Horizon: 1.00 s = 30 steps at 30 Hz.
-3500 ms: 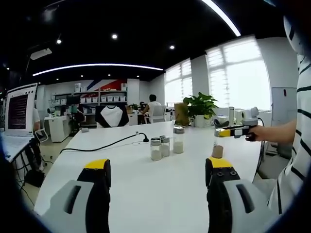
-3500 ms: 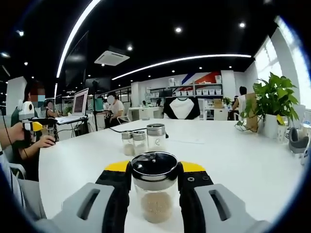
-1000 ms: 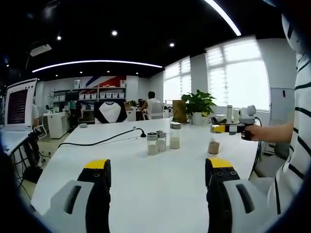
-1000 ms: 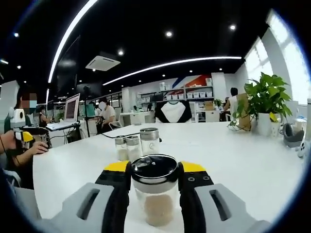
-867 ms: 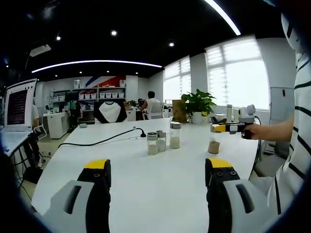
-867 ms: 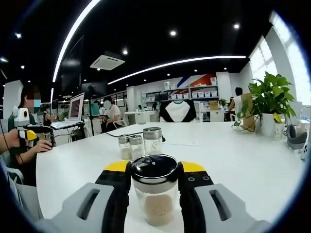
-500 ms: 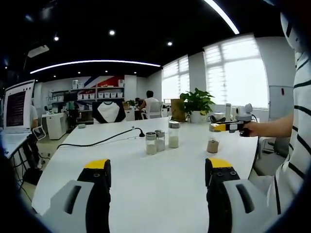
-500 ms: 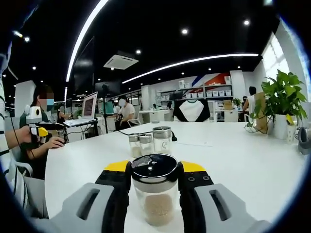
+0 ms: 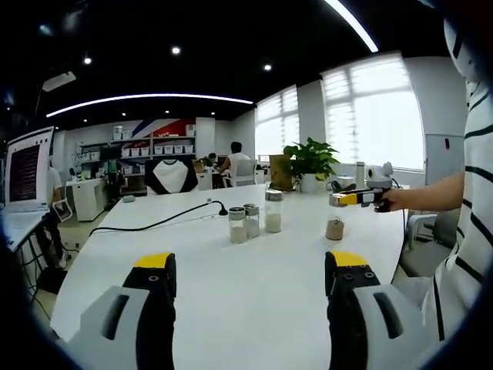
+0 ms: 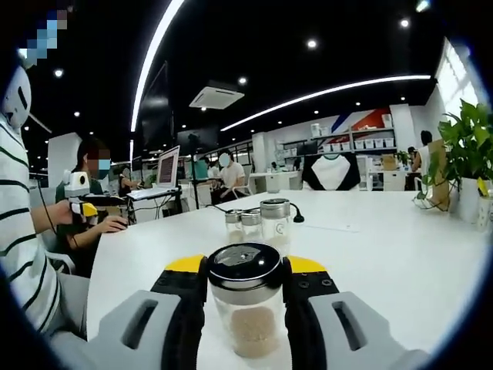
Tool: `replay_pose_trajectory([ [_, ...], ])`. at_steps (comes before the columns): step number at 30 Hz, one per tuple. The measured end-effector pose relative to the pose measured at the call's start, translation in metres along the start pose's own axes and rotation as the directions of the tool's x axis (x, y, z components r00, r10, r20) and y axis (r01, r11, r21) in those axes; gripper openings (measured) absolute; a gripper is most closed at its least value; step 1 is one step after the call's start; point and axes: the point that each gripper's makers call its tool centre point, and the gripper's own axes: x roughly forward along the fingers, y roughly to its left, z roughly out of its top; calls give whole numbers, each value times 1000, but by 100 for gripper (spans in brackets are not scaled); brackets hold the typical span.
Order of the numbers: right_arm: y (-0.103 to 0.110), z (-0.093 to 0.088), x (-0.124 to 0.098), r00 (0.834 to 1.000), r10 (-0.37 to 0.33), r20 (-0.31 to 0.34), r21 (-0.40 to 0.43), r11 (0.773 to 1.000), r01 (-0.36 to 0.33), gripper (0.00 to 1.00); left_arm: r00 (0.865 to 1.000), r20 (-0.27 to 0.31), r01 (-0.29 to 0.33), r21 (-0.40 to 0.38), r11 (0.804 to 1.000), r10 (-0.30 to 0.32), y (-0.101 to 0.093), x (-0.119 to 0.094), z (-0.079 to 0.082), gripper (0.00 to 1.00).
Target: Rotate the seasoning bottle until the label or dispensing opening points toward the visible target arrow and the bottle remains upright within the marked orientation range
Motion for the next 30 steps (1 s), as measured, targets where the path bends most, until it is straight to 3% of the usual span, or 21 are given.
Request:
replay_pose_trajectory([
  [12, 0, -1, -1, 1000, -21, -8, 24, 999, 21, 39, 1000, -5, -2, -2, 1000, 2, -1, -3, -3, 83],
  [18, -3, 1, -8, 994, -107, 15, 37, 994, 106, 49, 1000, -9, -4, -4, 1000, 4, 0, -4, -5, 83],
  [22, -6, 2, -11, 982, -185, 28, 55, 982, 183, 50, 1000, -14, 3, -4, 1000, -3, -2, -2, -7, 83],
  [30, -10, 3, -8, 962, -272, 25, 38, 962, 271, 49, 1000, -12, 10, -2, 1000, -10, -3, 0, -5, 83],
])
